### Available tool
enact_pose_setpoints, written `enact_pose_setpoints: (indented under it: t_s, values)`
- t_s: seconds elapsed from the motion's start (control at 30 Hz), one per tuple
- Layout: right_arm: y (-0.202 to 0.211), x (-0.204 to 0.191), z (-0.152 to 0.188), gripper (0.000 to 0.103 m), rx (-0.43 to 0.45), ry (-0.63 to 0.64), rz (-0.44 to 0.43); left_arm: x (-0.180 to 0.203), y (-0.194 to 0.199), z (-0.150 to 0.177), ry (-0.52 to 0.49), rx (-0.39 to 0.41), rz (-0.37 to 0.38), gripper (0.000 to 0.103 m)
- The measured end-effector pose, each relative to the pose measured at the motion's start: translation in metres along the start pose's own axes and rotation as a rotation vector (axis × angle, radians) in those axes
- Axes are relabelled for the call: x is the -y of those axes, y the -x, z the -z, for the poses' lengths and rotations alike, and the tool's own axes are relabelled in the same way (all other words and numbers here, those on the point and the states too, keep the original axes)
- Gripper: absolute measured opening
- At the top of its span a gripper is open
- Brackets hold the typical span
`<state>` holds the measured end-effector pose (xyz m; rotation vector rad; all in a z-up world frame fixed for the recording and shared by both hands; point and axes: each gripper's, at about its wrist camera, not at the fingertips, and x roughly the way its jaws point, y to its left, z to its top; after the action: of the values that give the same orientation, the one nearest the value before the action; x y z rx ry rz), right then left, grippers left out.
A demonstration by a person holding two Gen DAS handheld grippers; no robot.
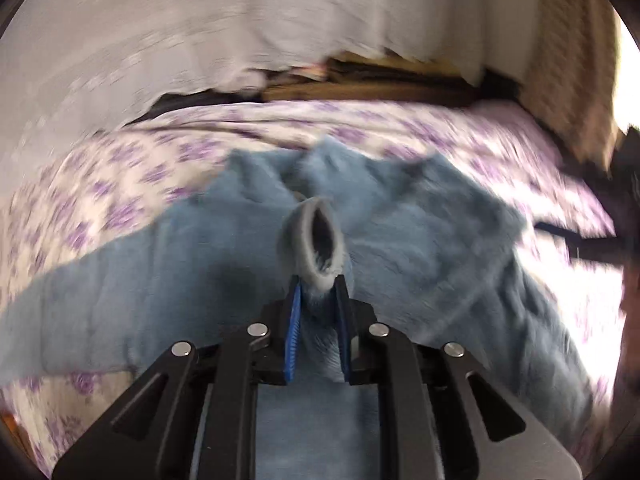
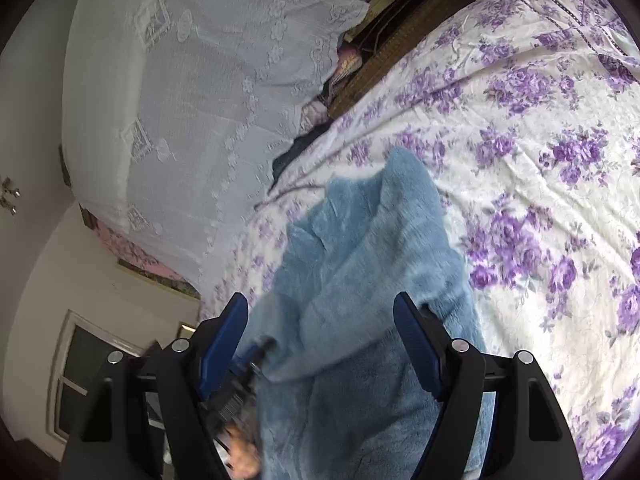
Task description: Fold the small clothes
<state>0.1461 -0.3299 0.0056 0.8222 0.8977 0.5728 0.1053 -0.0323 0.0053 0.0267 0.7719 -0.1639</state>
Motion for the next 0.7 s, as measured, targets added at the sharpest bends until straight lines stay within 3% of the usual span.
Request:
enact_pose_setpoints:
  t_s: [0.23, 0.27, 0.3, 0.37, 0.4, 0.47, 0.53, 0.57, 0.6, 0.7]
  values:
    - [-0.025, -0.002, 0.015, 0.076, -0.1, 0.05, 0.115, 0.005, -0.004, 0.012, -0.008, -0.02, -0.003, 0.018]
    - [-0.026, -0.001, 0.016, 0.076, -0.102, 0.056, 0.125, 0.007, -0.007, 0.013, -0.013, -0.026, -0.004, 0.029]
    - [-0.027, -0.001, 0.016, 0.076, -0.102, 0.06, 0.137, 0.007, -0.007, 0.013, -0.009, -0.03, -0.005, 0.056]
    - [-0.031, 0.001, 0.016, 0.076, -0.099, 0.062, 0.156, 0.004, -0.008, 0.013, 0.02, -0.029, -0.029, 0.088]
    - [-0.035, 0.002, 0.015, 0.076, -0.095, 0.06, 0.173, 0.001, -0.008, 0.012, 0.036, -0.024, -0.051, 0.09]
    - [-0.048, 0.007, 0.012, 0.076, -0.088, 0.039, 0.188, -0.004, -0.012, 0.009, 0.057, -0.039, -0.042, 0.09]
    - [-0.06, 0.014, 0.007, 0.073, -0.077, 0.0, 0.182, -0.008, -0.021, 0.007, 0.07, -0.078, -0.022, 0.065]
    - [-0.062, 0.016, 0.005, 0.068, -0.064, -0.01, 0.178, -0.01, -0.027, 0.007, 0.073, -0.107, -0.016, 0.031]
    - [-0.064, 0.016, 0.002, 0.064, -0.052, -0.015, 0.188, -0.015, -0.035, 0.007, 0.092, -0.145, 0.016, 0.02]
    - [-0.069, 0.016, -0.01, 0.064, -0.021, -0.027, 0.187, -0.029, -0.04, 0.004, 0.148, -0.157, 0.07, 0.017]
